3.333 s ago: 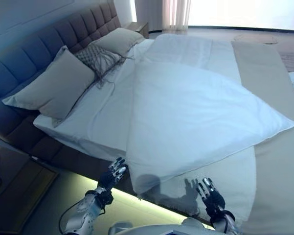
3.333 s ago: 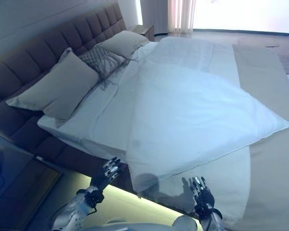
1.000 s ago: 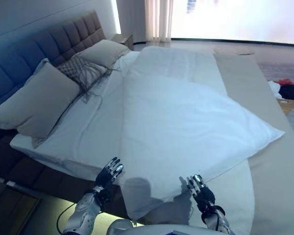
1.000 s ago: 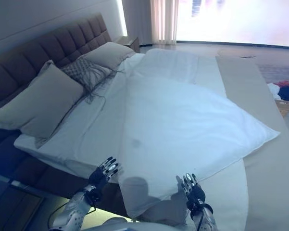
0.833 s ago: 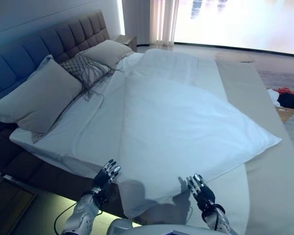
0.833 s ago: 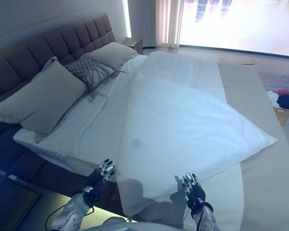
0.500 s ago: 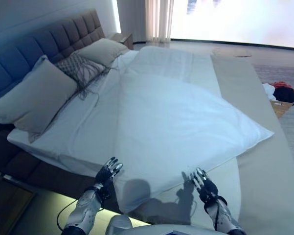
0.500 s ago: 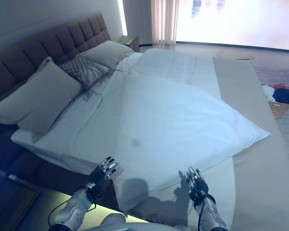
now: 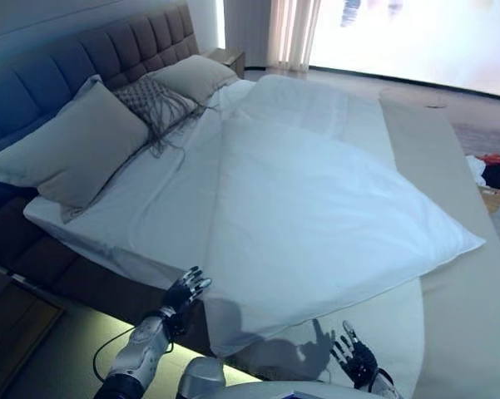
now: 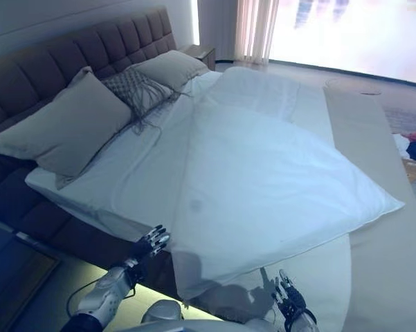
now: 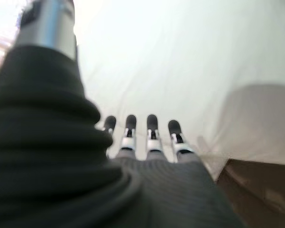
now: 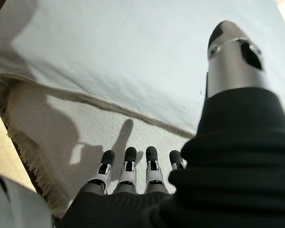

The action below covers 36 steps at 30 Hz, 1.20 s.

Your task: Make the bed neatly

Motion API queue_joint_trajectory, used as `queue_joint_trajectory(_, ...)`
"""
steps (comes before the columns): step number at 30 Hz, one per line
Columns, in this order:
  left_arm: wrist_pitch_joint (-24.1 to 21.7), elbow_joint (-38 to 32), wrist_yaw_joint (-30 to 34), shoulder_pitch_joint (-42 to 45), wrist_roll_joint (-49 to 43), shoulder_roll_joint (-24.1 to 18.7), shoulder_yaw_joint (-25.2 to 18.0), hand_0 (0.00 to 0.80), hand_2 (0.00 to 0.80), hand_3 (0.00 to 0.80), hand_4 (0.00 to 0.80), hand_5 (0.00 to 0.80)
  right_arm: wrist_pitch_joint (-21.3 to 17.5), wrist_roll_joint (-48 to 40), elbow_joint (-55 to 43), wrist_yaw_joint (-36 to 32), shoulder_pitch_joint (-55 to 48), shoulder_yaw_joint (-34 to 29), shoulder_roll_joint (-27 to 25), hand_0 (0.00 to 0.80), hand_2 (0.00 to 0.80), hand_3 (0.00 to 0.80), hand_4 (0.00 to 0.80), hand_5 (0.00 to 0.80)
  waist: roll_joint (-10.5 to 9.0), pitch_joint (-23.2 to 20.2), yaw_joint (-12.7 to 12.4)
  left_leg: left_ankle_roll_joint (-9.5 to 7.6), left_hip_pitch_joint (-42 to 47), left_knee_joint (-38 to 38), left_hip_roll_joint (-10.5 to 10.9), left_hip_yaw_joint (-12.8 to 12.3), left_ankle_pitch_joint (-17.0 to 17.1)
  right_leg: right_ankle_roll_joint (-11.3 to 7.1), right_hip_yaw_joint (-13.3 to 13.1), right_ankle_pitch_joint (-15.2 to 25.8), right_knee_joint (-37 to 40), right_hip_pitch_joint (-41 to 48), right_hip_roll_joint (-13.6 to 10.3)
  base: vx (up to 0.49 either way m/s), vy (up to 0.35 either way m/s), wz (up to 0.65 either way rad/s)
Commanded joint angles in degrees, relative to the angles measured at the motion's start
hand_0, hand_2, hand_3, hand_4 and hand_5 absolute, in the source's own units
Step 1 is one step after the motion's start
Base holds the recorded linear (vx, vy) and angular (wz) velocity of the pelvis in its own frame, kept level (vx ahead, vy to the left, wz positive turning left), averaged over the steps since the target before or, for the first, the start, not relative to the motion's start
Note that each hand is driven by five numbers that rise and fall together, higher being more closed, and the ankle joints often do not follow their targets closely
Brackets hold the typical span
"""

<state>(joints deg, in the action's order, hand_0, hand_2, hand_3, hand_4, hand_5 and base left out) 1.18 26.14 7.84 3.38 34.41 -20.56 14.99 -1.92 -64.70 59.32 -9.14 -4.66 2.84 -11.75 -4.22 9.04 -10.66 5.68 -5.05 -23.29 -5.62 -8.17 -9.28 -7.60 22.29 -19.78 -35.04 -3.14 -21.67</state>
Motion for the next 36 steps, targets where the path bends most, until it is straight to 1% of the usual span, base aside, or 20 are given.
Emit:
queue_joint_trajectory(1,-2.5,-6.5,-0.1,-6.1,2.0,-3.0,0.9,0.0,0.0,0.0,0.0,0.0,-2.1,-7.8,3.0,-3.2,8.7,-4.9,-0.3,0.0,0.0,0.0,0.0,0.0,0.29,5.6,-3.0,-6.68,-12.5,-12.9,-3.1,1.7,-6.2,-3.53,-0.2,23.6,9.2,-10.0,-3.6,-0.47,0.044,0.34)
queue_joint_trajectory(2,-3.7,-6.3,-0.6,-7.8,3.4,-3.3,2.1,0.0,0.0,0.0,0.0,0.0,-2.4,-9.2,3.9,-3.5,11.4,-5.5,-1.7,0.0,0.0,0.0,0.0,0.0,1.03,6.6,-3.1,-6.54,-16.0,-14.8,-3.1,2.1,-6.6,-3.26,-1.0,22.8,7.1,-13.6,-4.0,-0.493,0.071,0.24)
queue_joint_trajectory(4,-4.9,-6.3,-1.8,-10.0,5.6,-3.4,3.9,0.0,0.0,0.0,0.0,0.0,-2.8,-11.6,4.8,-3.3,14.9,-6.3,-3.9,0.0,0.0,0.0,0.0,0.0,2.12,7.7,-2.9,-6.38,-20.2,-16.6,-2.8,2.6,-6.4,-2.7,-2.2,22.0,4.1,-18.4,-4.8,-0.355,0.098,0.06)
queue_joint_trajectory(9,-5.8,-7.0,-4.5,-11.8,7.9,-2.5,5.3,0.0,0.0,0.0,0.0,0.0,0.0,-12.8,6.0,-3.1,18.8,-9.9,-9.7,0.0,0.0,0.0,0.0,0.0,3.77,9.1,-2.3,-6.17,-26.2,-20.3,-1.3,3.3,-5.9,-2.38,-6.0,20.5,-3.1,-27.1,-7.2,-0.092,0.117,0.05)
queue_joint_trajectory(11,-5.3,-8.5,-5.6,-10.9,7.9,-2.2,5.2,0.0,0.0,0.0,0.0,0.0,0.7,-13.4,6.1,-4.5,18.9,-10.8,-11.2,0.0,0.0,0.0,0.0,0.0,4.59,9.3,-1.9,-6.23,-27.2,-21.3,-0.9,3.2,-5.7,-2.15,-7.4,19.9,-5.2,-29.1,-7.6,0.041,0.122,0.1)
queue_joint_trajectory(13,-6.0,-10.0,-6.5,-10.0,8.5,-1.9,5.8,0.0,0.0,0.0,0.0,0.0,1.5,-14.5,5.7,-6.4,19.6,-11.4,-13.1,0.0,0.0,0.0,0.0,0.0,5.73,9.7,-1.4,-6.29,-28.6,-21.6,-0.4,3.1,-5.4,-1.94,-8.9,19.1,-7.0,-32.0,-7.7,-0.054,0.131,0.02)
queue_joint_trajectory(15,-6.9,-11.0,-6.6,-9.7,9.3,-2.1,6.1,0.0,0.0,0.0,0.0,0.0,2.6,-15.8,5.6,-8.1,20.9,-12.0,-15.1,0.0,0.0,0.0,0.0,0.0,6.6,10.3,-1.0,-6.16,-29.9,-21.2,-0.1,2.9,-5.0,-1.76,-9.8,18.7,-7.5,-33.9,-7.5,-0.107,0.074,0.01)
queue_joint_trajectory(19,-8.3,-10.4,-6.0,-9.9,10.7,-2.4,6.8,0.0,0.0,0.0,0.0,0.0,4.5,-16.2,6.2,-8.7,24.5,-13.0,-18.4,0.0,0.0,0.0,0.0,0.0,7.82,10.9,-0.5,-5.63,-31.5,-21.1,0.0,2.7,-4.4,-1.55,-10.8,18.6,-8.2,-36.2,-7.6,-0.042,0.032,0.07)
queue_joint_trajectory(22,-8.3,-10.3,-5.7,-9.7,11.3,-2.2,7.0,0.0,0.0,0.0,0.0,0.0,6.2,-16.1,5.9,-9.0,25.5,-13.9,-20.2,0.0,0.0,0.0,0.0,0.0,8.18,10.8,0.0,-5.23,-31.8,-21.3,-0.2,2.4,-4.2,-1.42,-11.6,18.3,-9.4,-37.3,-7.9,0.066,0.049,0.07)
queue_joint_trajectory(24,-8.2,-11.1,-5.8,-9.3,12.0,-2.0,7.4,0.0,0.0,0.0,0.0,0.0,7.5,-15.3,5.8,-9.2,25.8,-14.6,-22.0,0.0,0.0,0.0,0.0,0.0,8.82,10.8,0.3,-5.05,-32.1,-21.4,-0.2,2.1,-4.1,-1.36,-12.3,18.0,-10.3,-38.4,-8.2,0.057,0.093,0.06)
queue_joint_trajectory(28,-8.3,-11.8,-5.3,-8.9,13.3,-2.1,8.1,0.0,0.0,0.0,0.0,0.0,9.0,-14.2,6.5,-10.5,27.5,-15.0,-24.4,0.0,0.0,0.0,0.0,0.0,9.69,10.7,0.3,-4.72,-32.3,-21.2,-0.3,1.8,-3.9,-1.55,-12.9,17.7,-11.0,-39.7,-8.5,0.02,0.049,0.07)
queue_joint_trajectory(32,-8.1,-11.6,-5.0,-9.0,13.8,-2.3,8.7,0.0,0.0,0.0,0.0,0.0,9.7,-14.2,6.5,-11.0,29.1,-14.6,-25.0,0.0,0.0,0.0,0.0,0.0,9.5,10.5,0.1,-4.32,-32.3,-21.0,-0.8,1.6,-3.8,-1.86,-13.0,17.8,-11.4,-40.1,-8.6,0.014,-0.018,0.13)
queue_joint_trajectory(36,-8.0,-10.8,-5.0,-9.1,13.7,-2.6,9.2,0.0,0.0,0.0,0.0,0.0,9.9,-14.2,5.9,-10.1,30.1,-14.4,-24.9,0.0,0.0,0.0,0.0,0.0,8.71,10.3,-0.2,-4.14,-31.6,-21.2,-1.2,1.6,-4.3,-2.15,-12.8,17.6,-12.0,-39.8,-8.7,0.056,-0.035,0.1)
